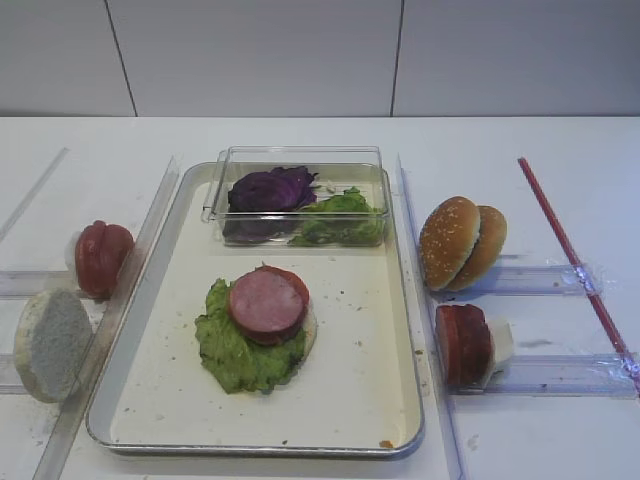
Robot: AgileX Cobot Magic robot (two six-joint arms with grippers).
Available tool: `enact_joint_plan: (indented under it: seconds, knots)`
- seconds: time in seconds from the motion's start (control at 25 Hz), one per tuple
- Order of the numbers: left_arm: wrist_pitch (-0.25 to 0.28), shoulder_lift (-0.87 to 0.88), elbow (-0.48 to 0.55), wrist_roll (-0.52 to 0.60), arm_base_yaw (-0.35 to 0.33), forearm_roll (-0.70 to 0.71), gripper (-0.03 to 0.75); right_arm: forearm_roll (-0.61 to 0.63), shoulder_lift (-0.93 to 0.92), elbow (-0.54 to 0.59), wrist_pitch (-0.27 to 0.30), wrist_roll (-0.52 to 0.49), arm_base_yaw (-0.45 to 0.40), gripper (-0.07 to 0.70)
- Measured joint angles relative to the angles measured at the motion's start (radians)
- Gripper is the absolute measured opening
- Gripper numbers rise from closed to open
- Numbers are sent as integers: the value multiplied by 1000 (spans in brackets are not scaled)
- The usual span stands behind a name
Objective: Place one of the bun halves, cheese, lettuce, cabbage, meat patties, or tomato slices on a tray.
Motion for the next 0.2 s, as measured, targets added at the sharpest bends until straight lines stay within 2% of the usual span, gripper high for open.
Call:
enact_joint_plan:
  seconds: [0.2]
  knots:
    - [0, 0, 0, 0, 0, 0, 407, 0, 0, 0, 0, 0, 0, 436]
